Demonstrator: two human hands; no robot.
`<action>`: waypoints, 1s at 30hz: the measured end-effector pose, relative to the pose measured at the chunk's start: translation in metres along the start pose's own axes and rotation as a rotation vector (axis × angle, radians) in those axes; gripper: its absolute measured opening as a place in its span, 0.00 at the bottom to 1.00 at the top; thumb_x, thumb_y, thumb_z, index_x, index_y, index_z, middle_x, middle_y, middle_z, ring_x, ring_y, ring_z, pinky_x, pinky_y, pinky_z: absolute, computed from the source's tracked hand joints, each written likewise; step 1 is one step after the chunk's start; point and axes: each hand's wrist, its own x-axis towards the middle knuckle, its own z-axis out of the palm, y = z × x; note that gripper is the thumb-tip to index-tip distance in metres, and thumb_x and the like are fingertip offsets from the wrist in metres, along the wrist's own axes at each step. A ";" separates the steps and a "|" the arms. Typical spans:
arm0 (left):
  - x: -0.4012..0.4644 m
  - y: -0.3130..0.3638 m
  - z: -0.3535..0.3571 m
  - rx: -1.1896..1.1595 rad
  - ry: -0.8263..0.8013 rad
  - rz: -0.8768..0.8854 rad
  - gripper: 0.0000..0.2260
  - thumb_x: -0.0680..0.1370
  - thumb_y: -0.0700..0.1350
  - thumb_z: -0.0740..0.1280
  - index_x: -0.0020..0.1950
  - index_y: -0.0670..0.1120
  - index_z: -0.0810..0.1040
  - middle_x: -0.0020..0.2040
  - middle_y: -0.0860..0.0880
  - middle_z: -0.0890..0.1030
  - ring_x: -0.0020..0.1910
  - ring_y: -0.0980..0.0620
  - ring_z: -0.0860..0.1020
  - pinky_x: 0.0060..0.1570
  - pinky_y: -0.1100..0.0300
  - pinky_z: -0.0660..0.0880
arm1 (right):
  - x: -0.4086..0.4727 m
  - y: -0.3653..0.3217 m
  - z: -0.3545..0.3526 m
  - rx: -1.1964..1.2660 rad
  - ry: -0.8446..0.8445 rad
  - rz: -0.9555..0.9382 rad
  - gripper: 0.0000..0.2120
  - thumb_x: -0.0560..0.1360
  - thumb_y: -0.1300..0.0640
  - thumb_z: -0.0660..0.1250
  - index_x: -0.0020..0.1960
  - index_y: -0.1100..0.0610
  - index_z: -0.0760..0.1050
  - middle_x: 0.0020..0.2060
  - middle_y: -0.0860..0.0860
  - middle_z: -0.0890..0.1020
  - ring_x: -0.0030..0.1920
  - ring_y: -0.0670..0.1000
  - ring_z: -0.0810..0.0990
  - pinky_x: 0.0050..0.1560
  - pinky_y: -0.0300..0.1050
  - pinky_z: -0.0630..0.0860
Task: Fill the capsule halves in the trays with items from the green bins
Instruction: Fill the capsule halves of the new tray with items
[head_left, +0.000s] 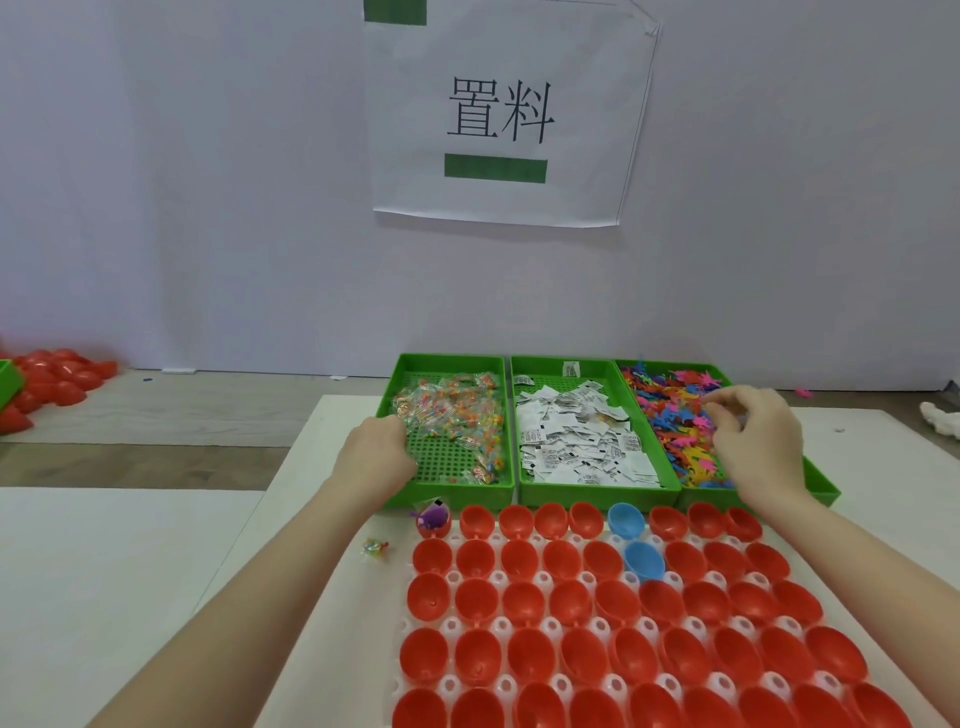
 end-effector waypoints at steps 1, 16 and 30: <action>0.000 0.001 0.000 0.004 -0.003 0.002 0.04 0.74 0.37 0.65 0.47 0.44 0.72 0.45 0.44 0.74 0.44 0.46 0.71 0.43 0.56 0.70 | 0.001 -0.003 0.005 -0.023 -0.030 -0.022 0.07 0.77 0.66 0.61 0.47 0.61 0.78 0.49 0.59 0.76 0.50 0.58 0.75 0.51 0.49 0.70; -0.049 -0.003 -0.005 -0.949 0.411 -0.124 0.07 0.76 0.36 0.64 0.47 0.45 0.81 0.39 0.47 0.81 0.36 0.49 0.78 0.42 0.55 0.76 | 0.012 0.019 0.019 -0.538 -0.143 0.089 0.15 0.80 0.53 0.54 0.55 0.62 0.72 0.54 0.61 0.74 0.56 0.61 0.71 0.59 0.54 0.62; -0.093 0.010 -0.036 -1.230 0.391 0.051 0.06 0.75 0.39 0.67 0.43 0.50 0.79 0.33 0.52 0.80 0.27 0.64 0.75 0.31 0.74 0.71 | -0.019 -0.051 0.072 -0.401 -0.711 -0.282 0.19 0.74 0.45 0.65 0.63 0.47 0.73 0.57 0.50 0.79 0.57 0.52 0.76 0.49 0.45 0.71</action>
